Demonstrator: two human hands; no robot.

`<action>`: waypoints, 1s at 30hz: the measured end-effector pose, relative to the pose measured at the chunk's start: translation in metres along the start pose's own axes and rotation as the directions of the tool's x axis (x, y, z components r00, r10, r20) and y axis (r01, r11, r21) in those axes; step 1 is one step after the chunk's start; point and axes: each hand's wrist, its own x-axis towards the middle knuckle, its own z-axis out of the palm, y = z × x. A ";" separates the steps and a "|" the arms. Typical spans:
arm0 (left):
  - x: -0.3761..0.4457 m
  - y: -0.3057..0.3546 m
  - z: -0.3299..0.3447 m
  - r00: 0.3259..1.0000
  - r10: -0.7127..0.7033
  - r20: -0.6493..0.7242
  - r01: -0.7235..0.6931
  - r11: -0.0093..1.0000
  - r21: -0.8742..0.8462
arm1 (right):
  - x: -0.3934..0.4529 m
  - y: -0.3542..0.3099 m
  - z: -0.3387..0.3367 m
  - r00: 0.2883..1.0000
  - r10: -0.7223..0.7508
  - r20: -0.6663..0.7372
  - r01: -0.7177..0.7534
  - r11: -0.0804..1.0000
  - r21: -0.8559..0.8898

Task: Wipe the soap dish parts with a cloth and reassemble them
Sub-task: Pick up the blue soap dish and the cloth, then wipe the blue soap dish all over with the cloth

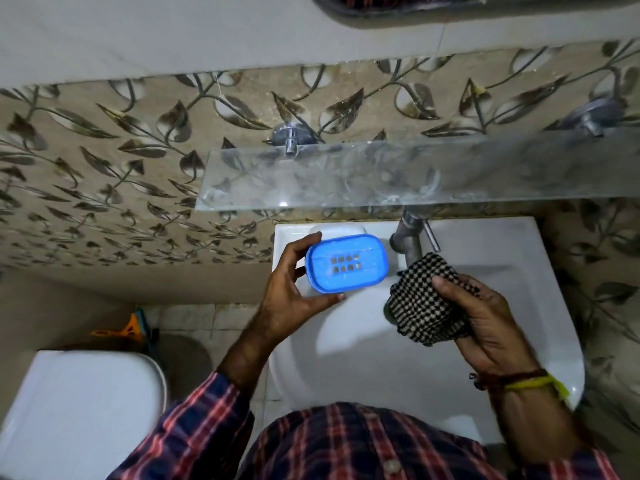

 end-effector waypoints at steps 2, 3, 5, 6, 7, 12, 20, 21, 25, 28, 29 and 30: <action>-0.017 0.005 0.006 1.000 -0.003 0.025 0.004 0.999 -0.053 | -0.006 0.000 -0.003 0.997 -0.071 0.007 0.071 0.996 -0.058; -0.025 0.007 0.010 0.999 -0.017 0.044 0.020 0.997 -0.074 | -0.008 0.001 -0.005 0.995 -0.099 0.015 0.100 0.991 -0.091; -0.041 0.008 0.017 0.996 -0.058 0.072 0.068 0.988 -0.136 | -0.012 0.004 -0.010 0.989 -0.147 0.022 0.148 0.977 -0.155; -0.049 0.008 0.019 0.994 -0.077 0.077 0.090 0.980 -0.178 | -0.014 0.005 -0.011 0.985 -0.173 0.018 0.173 0.969 -0.178; -0.055 0.007 0.020 0.992 -0.097 0.084 0.114 0.968 -0.223 | -0.016 0.007 -0.013 0.980 -0.197 0.004 0.195 0.963 -0.187; -0.066 0.019 0.023 0.947 -0.245 0.206 0.318 0.788 -0.527 | -0.025 0.011 -0.024 0.973 -0.226 -0.046 0.221 0.971 -0.086; -0.051 0.064 0.050 0.860 -0.242 0.449 0.504 0.261 -0.824 | -0.049 -0.019 -0.024 0.893 -0.448 0.041 0.446 0.871 -0.206; -0.049 0.068 0.056 0.855 -0.242 0.459 0.510 0.231 -0.828 | -0.050 -0.022 -0.024 0.878 -0.476 0.044 0.472 0.851 -0.229; -0.040 0.086 0.077 0.856 -0.219 0.469 0.511 0.205 -0.835 | -0.058 -0.036 -0.023 0.782 -0.620 0.065 0.606 0.730 -0.318; -0.034 0.098 0.088 0.865 -0.143 0.481 0.501 0.198 -0.842 | -0.065 -0.050 -0.018 0.713 -0.692 0.113 0.678 0.640 -0.361; -0.031 0.103 0.091 0.873 -0.126 0.472 0.488 0.214 -0.846 | -0.064 -0.053 -0.017 0.699 -0.704 0.126 0.690 0.618 -0.377; -0.029 0.107 0.093 0.880 -0.119 0.460 0.475 0.229 -0.849 | -0.064 -0.055 -0.015 0.685 -0.714 0.140 0.702 0.597 -0.388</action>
